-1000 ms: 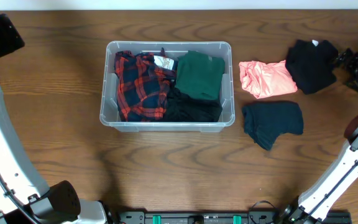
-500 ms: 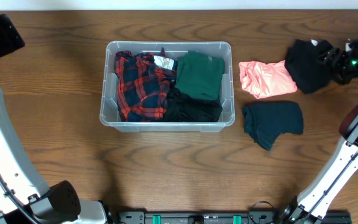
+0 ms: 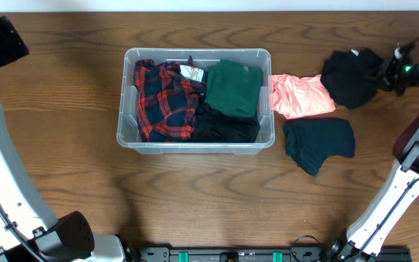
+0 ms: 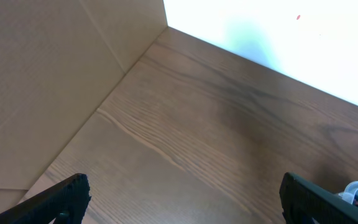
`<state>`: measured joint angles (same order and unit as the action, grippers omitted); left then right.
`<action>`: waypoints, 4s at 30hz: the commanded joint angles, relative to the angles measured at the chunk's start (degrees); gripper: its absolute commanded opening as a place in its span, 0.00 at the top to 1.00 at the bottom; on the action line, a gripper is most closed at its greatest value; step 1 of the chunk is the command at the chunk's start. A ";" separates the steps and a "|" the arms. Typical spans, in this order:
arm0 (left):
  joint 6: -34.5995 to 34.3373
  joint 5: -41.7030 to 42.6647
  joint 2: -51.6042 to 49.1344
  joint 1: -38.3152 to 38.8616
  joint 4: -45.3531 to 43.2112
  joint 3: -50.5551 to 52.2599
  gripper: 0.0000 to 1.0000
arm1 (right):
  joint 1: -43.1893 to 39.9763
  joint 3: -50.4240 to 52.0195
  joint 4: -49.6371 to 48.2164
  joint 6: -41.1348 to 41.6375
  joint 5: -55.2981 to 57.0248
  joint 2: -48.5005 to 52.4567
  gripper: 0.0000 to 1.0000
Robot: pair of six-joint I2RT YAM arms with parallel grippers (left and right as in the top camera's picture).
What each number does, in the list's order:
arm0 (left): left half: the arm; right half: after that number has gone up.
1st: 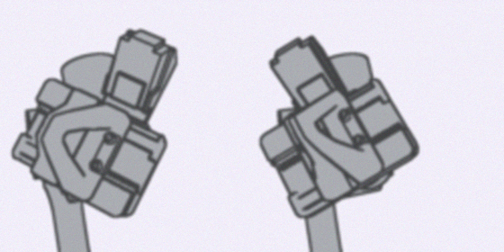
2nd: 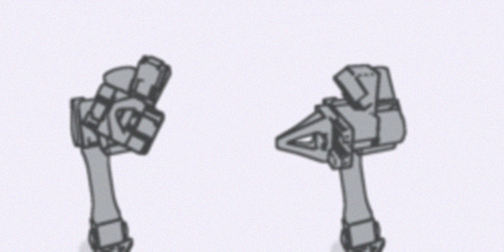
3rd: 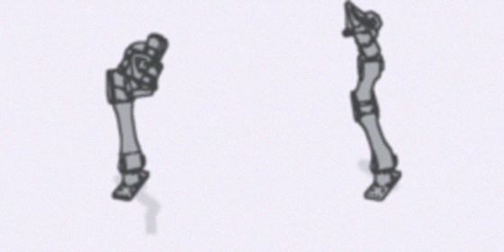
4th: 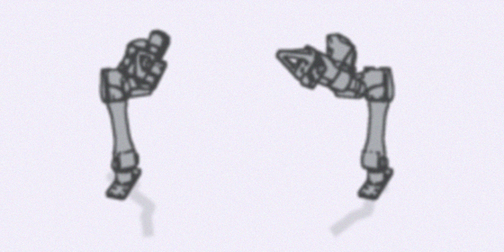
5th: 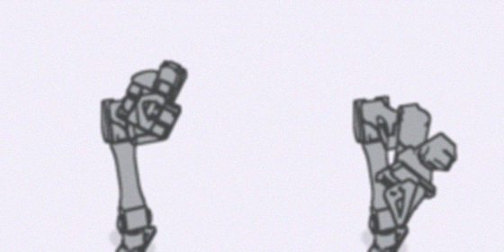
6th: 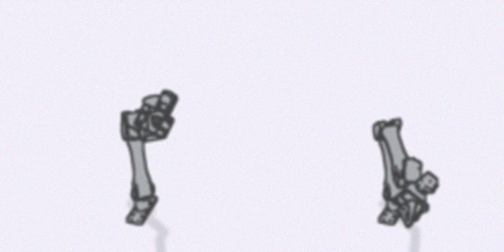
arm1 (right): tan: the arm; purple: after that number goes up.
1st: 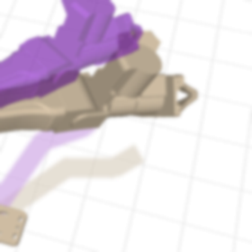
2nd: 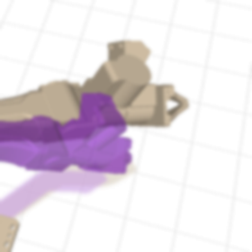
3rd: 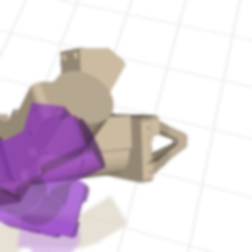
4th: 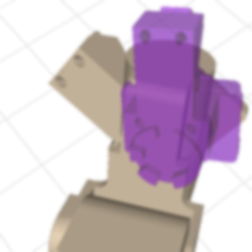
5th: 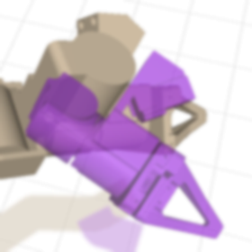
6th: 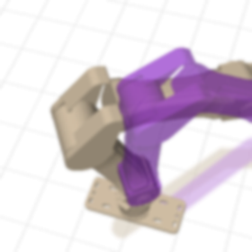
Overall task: Pack container
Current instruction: 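Grasp the black garment on the right with the right gripper, then carry the black garment into the bin and release it, then move the right gripper to the pink shirt and grasp it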
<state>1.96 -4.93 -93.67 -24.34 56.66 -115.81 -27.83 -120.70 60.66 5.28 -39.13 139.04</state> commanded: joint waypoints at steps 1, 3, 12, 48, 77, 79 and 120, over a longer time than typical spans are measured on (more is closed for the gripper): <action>0.37 -0.70 -0.44 -0.24 0.09 0.31 0.02 | 4.07 -1.62 -0.04 -3.72 -8.15 -13.77 0.99; 0.37 -0.70 -0.44 -0.24 0.09 0.31 0.02 | 6.86 -1.62 -0.42 -4.59 -9.70 -18.43 0.99; 0.37 -0.70 -0.44 -0.24 0.09 0.31 0.02 | 23.34 -1.60 -2.10 -5.79 -24.06 -25.27 0.99; 0.37 -0.70 -0.44 -0.24 0.09 0.31 0.02 | 50.71 -1.33 17.75 -2.27 36.57 -4.96 0.99; 0.37 -0.70 -0.44 -0.24 0.09 0.31 0.02 | 55.32 5.62 12.28 -17.68 25.16 -16.81 0.99; 0.37 -0.70 -0.44 -0.24 0.09 0.31 0.02 | 56.70 10.23 10.08 -18.71 25.16 -15.28 0.99; 0.37 -0.70 -0.44 -0.24 0.09 0.31 0.02 | 10.82 -6.64 14.67 -9.75 17.99 -15.87 0.05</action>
<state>1.96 -4.95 -93.67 -24.34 56.66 -115.79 -14.00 -131.72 75.07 -1.74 -15.42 120.11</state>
